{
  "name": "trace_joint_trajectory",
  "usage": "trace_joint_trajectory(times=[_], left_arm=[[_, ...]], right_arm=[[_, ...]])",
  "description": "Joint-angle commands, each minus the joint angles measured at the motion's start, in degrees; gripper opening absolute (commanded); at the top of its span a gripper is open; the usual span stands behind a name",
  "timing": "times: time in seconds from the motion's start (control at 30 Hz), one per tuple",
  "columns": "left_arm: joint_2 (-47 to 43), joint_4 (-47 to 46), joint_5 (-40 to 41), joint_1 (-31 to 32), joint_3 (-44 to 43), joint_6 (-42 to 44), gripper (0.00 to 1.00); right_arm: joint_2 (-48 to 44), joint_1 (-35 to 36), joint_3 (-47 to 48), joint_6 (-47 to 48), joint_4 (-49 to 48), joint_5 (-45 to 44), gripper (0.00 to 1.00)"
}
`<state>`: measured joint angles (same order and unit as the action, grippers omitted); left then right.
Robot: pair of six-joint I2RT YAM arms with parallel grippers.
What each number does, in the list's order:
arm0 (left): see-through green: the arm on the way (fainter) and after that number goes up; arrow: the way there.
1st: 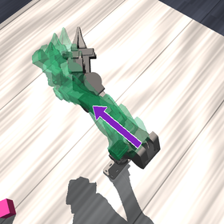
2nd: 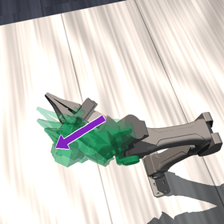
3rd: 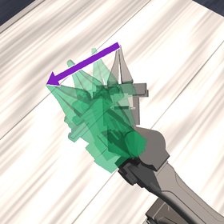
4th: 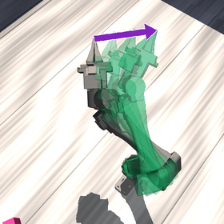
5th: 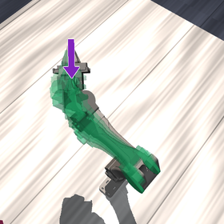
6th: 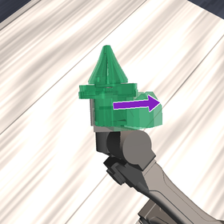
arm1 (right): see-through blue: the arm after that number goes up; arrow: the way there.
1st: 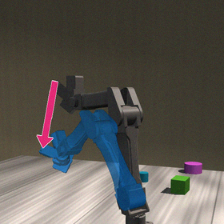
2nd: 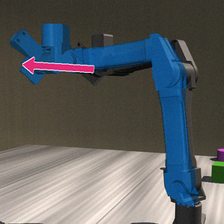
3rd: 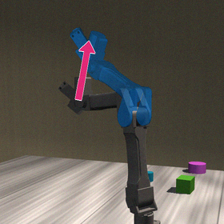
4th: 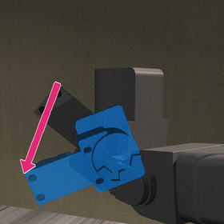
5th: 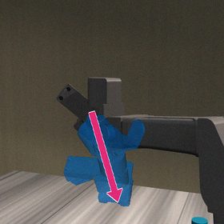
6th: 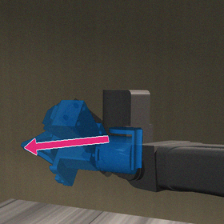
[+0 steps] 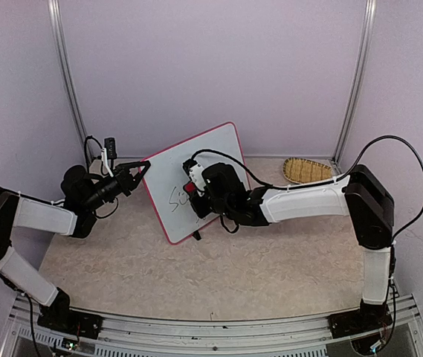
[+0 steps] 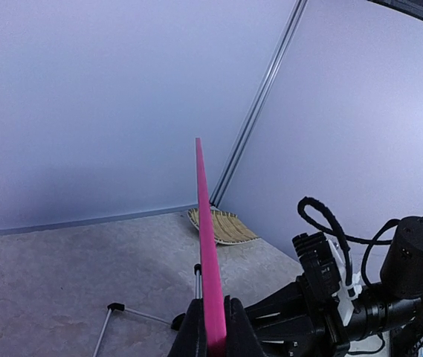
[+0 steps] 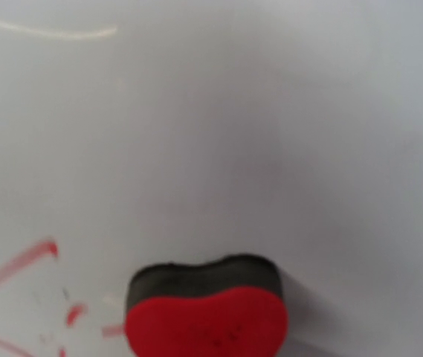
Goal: Erase the whiteboard
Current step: Erase the whiteboard at the center of the board.
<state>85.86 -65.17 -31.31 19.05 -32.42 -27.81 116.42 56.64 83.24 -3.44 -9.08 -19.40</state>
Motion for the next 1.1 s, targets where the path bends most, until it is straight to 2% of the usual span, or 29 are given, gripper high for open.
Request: trace_joint_trajectory(times=[0.0, 0.37, 0.83, 1.07], left_arm=[[0.6, 4.1, -6.7, 1.5, 0.2, 3.2, 0.0], [0.5, 4.1, -6.7, 1.6, 0.2, 3.2, 0.0], [0.2, 4.4, -6.6, 1.6, 0.2, 3.4, 0.0], [0.7, 4.3, -6.6, 1.6, 0.1, 3.4, 0.0]], right_arm=[[1.0, 0.4, -4.1, -1.8, 0.1, -0.5, 0.17], [0.0, 0.4, -9.4, -4.2, -1.1, 0.2, 0.17], [1.2, 0.5, 1.5, -0.2, 1.5, 0.1, 0.17], [0.4, 0.5, 3.7, 0.9, 1.9, 0.0, 0.17]])
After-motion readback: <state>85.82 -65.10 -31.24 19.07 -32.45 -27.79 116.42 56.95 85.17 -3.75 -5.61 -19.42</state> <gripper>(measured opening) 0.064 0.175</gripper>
